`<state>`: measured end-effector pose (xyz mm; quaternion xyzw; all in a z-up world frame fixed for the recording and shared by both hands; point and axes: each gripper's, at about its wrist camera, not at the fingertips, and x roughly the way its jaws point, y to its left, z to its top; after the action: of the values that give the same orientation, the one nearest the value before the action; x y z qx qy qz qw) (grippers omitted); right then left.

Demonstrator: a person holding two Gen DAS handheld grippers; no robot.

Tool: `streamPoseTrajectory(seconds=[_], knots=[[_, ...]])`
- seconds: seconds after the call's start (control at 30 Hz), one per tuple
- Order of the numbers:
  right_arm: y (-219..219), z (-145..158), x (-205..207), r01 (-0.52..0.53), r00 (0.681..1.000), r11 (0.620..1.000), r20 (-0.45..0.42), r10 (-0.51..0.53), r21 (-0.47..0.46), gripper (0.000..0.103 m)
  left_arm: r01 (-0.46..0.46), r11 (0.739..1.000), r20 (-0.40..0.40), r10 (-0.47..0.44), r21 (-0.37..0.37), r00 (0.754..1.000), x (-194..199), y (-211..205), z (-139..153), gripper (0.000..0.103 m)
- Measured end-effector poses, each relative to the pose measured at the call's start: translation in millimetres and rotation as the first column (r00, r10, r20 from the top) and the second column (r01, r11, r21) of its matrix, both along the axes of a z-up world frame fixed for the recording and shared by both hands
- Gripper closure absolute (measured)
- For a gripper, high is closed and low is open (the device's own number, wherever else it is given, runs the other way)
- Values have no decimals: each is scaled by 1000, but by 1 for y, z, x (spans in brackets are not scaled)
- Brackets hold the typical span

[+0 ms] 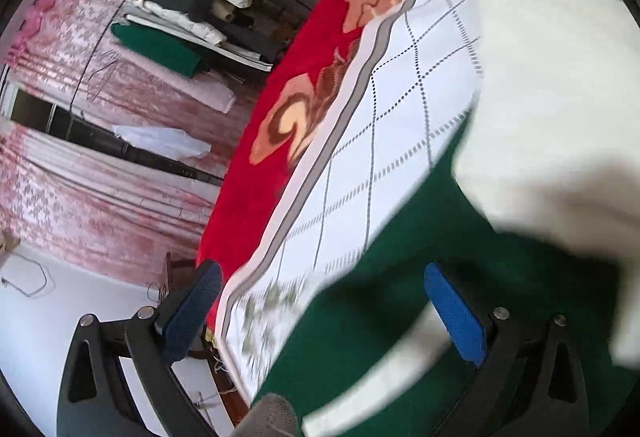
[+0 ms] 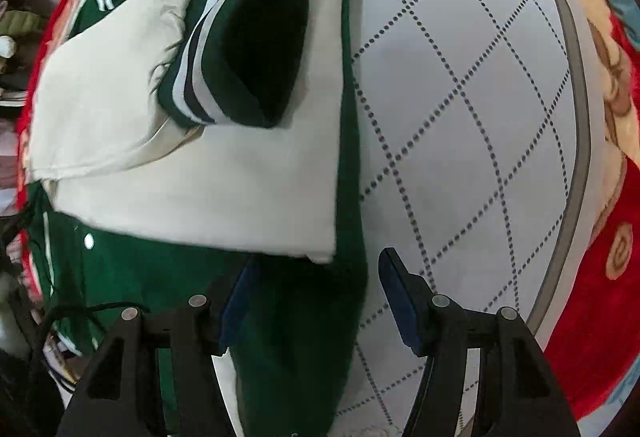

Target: Fold large clothes

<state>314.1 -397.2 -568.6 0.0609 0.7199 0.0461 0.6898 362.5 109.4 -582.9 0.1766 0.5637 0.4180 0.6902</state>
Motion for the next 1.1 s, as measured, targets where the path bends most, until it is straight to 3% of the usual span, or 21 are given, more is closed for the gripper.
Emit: streamPoseTrajectory(seconds=[0.23, 0.4, 0.47, 0.5, 0.57, 0.67, 0.8, 0.97, 1.1], knots=[[24, -11, 8, 56, 998, 996, -18, -58, -75, 39, -33, 996, -22, 32, -77, 999, 24, 40, -15, 0], [35, -13, 11, 128, 991, 986, -9, -130, -110, 40, -114, 970, 46, 126, -216, 991, 23, 70, -11, 0], [18, -9, 13, 180, 983, 976, 1, -181, -119, 43, -144, 956, 64, 165, -256, 984, 23, 82, -10, 0], [15, -7, 15, 206, 978, 971, 16, -206, -123, 43, -156, 951, 71, 181, -266, 981, 24, 87, -9, 0], [15, -7, 18, 228, 974, 967, 18, -228, -117, 43, -177, 964, 94, 198, -196, 976, 26, 102, -4, 0], [14, -8, 21, 238, 971, 963, 18, -238, -130, 43, -197, 935, 91, 232, -294, 968, 27, 122, -6, 0], [22, 7, 26, 242, 967, 958, -38, -251, -157, 43, -103, 963, 90, 128, -248, 988, 22, 102, 9, 0], [27, 67, 17, 326, 945, 945, 32, -325, -30, 43, -86, 961, 124, 122, -261, 985, -8, 84, 38, 0], [41, 101, 34, 342, 920, 919, 128, -370, 198, 43, -97, 954, 146, 143, -284, 979, -25, 83, 54, 0]])
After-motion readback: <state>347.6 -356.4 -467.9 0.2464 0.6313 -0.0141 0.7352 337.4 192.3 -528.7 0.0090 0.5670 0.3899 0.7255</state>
